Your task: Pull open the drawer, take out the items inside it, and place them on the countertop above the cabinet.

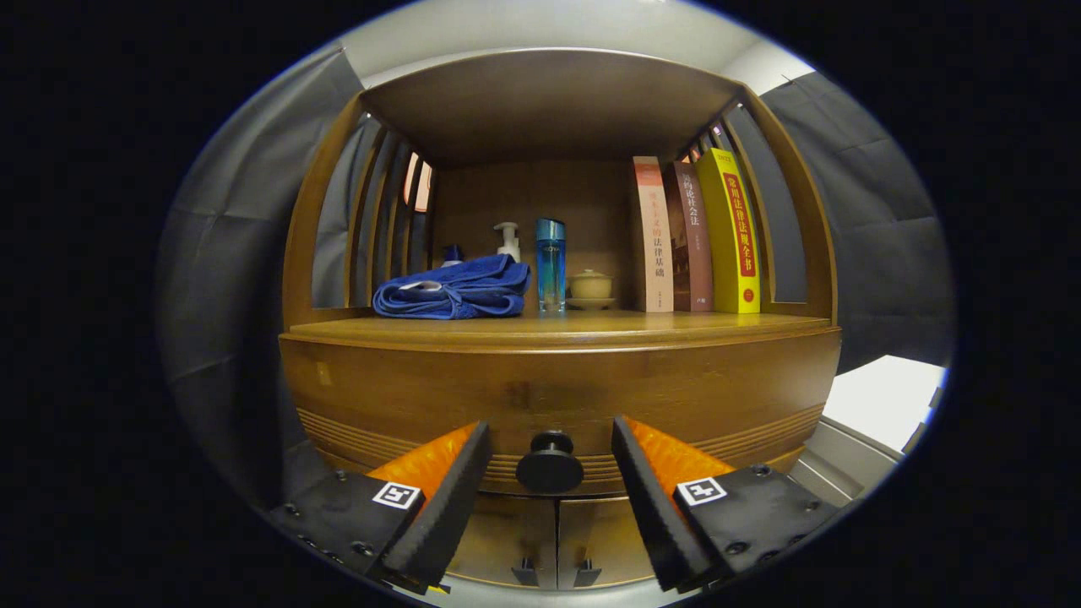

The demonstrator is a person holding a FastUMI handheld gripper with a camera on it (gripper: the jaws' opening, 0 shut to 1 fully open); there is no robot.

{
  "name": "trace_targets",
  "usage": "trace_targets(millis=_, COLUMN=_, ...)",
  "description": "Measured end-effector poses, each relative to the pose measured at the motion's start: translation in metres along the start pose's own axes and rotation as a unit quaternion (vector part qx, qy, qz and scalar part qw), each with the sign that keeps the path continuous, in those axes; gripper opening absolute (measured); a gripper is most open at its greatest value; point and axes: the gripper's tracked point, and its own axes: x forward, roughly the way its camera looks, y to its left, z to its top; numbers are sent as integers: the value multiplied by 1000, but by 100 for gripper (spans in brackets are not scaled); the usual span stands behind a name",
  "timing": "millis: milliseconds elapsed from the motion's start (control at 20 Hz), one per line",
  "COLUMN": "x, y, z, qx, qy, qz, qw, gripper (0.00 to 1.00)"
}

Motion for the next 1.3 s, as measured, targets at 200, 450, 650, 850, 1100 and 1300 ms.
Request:
trace_targets(millis=200, x=19, y=-4, z=-14, qx=-1, qy=15, qz=-13, qw=1000, gripper=85)
trace_targets(millis=450, x=17, y=-5, z=-22, qx=2, qy=18, qz=-24, qw=1000, gripper=64)
trace_targets(millis=650, x=20, y=-6, z=-20, qx=2, qy=18, qz=-18, qw=1000, gripper=50)
trace_targets(millis=850, x=26, y=-7, z=-17, qx=-3, qy=19, qz=-24, qw=1000, gripper=44)
trace_targets(millis=1100, x=0, y=-7, z=-13, qx=-2, qy=32, qz=-29, qw=999, gripper=37)
trace_targets(millis=1300, x=-44, y=-5, z=-11, qx=9, qy=35, qz=-29, qw=999, gripper=36)
